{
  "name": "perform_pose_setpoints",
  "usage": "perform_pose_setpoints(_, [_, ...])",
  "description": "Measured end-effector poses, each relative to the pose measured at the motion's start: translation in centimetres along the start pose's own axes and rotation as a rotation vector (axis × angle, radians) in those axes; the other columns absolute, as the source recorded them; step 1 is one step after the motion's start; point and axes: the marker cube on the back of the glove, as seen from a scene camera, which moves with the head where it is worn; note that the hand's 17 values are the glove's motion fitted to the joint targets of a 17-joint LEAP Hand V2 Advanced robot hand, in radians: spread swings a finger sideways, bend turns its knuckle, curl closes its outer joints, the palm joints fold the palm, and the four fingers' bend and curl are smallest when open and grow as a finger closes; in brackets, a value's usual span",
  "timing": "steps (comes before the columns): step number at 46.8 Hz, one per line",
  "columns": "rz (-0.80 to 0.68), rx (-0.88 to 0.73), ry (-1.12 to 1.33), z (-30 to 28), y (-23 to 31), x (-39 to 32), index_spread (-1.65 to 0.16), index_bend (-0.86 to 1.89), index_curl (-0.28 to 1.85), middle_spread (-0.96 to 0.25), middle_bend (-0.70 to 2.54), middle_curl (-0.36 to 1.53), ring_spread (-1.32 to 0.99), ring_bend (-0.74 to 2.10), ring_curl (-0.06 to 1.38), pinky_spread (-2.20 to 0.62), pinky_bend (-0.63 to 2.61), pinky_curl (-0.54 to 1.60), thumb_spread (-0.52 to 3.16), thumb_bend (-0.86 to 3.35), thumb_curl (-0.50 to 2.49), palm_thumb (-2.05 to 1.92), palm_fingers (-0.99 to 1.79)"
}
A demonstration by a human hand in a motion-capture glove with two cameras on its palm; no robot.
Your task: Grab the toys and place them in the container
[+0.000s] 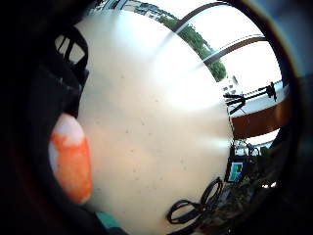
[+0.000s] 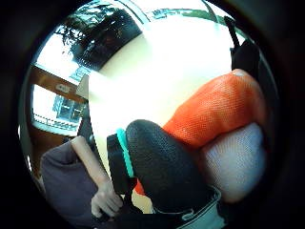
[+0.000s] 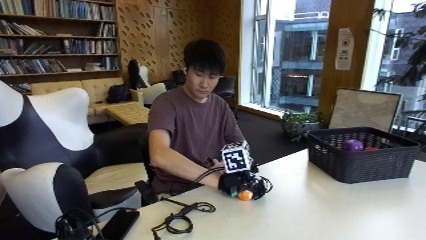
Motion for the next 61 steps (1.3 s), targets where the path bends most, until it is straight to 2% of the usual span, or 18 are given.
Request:
perform_pose_setpoints(2, [-0.013, 0.061, 0.038, -0.2, -0.1, -0.2, -0.26, 0.23, 0.25, -0.17, 0.53, 0.33, -0.23, 0.86, 0.47, -0.21, 0.68, 0.34, 1.14, -0.1, 0.11, -0.16, 1.0])
perform_pose_setpoints(3, [-0.023, 0.087, 0.055, -0.3, -0.1, -0.2, -0.26, 0.26, 0.27, -0.18, 0.61, 0.36, -0.24, 0.92, 0.5, -0.22, 0.67, 0.35, 1.15, -0.11, 0.1, -0.17, 1.13])
perform_pose_setpoints(4, [-0.031, 0.109, 0.068, -0.5, -0.2, -0.2, -0.25, 0.27, 0.27, -0.18, 0.63, 0.37, -0.25, 0.94, 0.51, -0.24, 0.67, 0.35, 1.15, -0.11, 0.1, -0.16, 1.12])
perform_pose_setpoints(6, [-0.039, 0.14, 0.083, -0.8, -0.5, -0.2, -0.25, 0.38, 0.33, -0.18, 0.77, 0.43, -0.27, 1.0, 0.55, -0.26, 0.69, 0.38, 1.17, -0.1, 0.1, -0.15, 1.32])
perform_pose_setpoints(8, [-0.058, 0.154, 0.092, -1.1, -0.8, -0.1, -0.24, 0.43, 0.36, -0.18, 0.86, 0.47, -0.28, 1.05, 0.59, -0.29, 0.72, 0.4, 1.2, -0.09, 0.1, -0.14, 1.35])
perform_pose_setpoints(12, [-0.224, 0.131, 0.199, -1.0, -1.2, 1.3, -0.22, 0.55, 0.42, -0.17, 1.01, 0.54, -0.3, 1.14, 0.63, -0.32, 0.79, 0.44, 1.27, -0.05, 0.1, -0.08, 1.38])
perform_pose_setpoints(13, [-0.21, 0.114, 0.189, -1.0, -1.5, 1.4, -0.22, 0.58, 0.43, -0.16, 1.04, 0.55, -0.3, 1.15, 0.64, -0.33, 0.8, 0.45, 1.29, -0.05, 0.1, -0.08, 1.37])
perform_pose_setpoints(17, [0.016, 0.006, -0.02, -1.1, -2.9, -0.3, -0.22, 0.72, 0.5, -0.15, 1.13, 0.59, -0.3, 1.22, 0.66, -0.36, 0.86, 0.48, 1.39, -0.01, 0.13, -0.02, 1.36])
perform_pose_setpoints(22, [0.03, -0.132, -0.11, -2.9, -5.3, -1.4, -0.2, 0.87, 0.57, -0.13, 1.23, 0.64, -0.3, 1.28, 0.68, -0.38, 0.9, 0.51, 1.46, 0.0, 0.16, 0.0, 1.32])
perform_pose_setpoints(30, [0.008, -0.176, -0.128, -11.1, -11.6, -3.2, -0.17, 0.97, 0.64, -0.11, 1.32, 0.67, -0.3, 1.36, 0.69, -0.39, 0.97, 0.55, 1.52, 0.01, 0.2, 0.02, 1.24])
perform_pose_setpoints(37, [0.016, -0.069, -0.097, -20.1, -18.6, -4.8, -0.16, 1.01, 0.68, -0.1, 1.36, 0.68, -0.29, 1.4, 0.69, -0.4, 1.0, 0.58, 1.53, 0.0, 0.23, 0.01, 1.2])
perform_pose_setpoints(43, [0.03, -0.004, 0.013, -24.4, -24.2, -6.5, -0.15, 1.02, 0.71, -0.09, 1.38, 0.69, -0.29, 1.42, 0.69, -0.4, 1.01, 0.59, 1.52, -0.01, 0.25, 0.0, 1.18])
perform_pose_setpoints(53, [0.054, 0.053, 0.031, -26.2, -32.7, -14.1, -0.14, 1.03, 0.74, -0.09, 1.4, 0.69, -0.28, 1.45, 0.68, -0.4, 1.02, 0.61, 1.51, -0.01, 0.27, 0.0, 1.16])
perform_pose_setpoints(58, [-0.05, 0.084, -0.069, -25.1, -35.9, -19.1, -0.13, 1.03, 0.75, -0.09, 1.41, 0.69, -0.28, 1.46, 0.68, -0.4, 1.02, 0.62, 1.5, -0.01, 0.28, -0.01, 1.16])
perform_pose_setpoints(61, [-0.032, 0.097, -0.046, -23.6, -37.8, -21.5, -0.13, 1.02, 0.75, -0.09, 1.41, 0.69, -0.28, 1.46, 0.67, -0.4, 1.02, 0.62, 1.5, -0.01, 0.29, -0.01, 1.15])
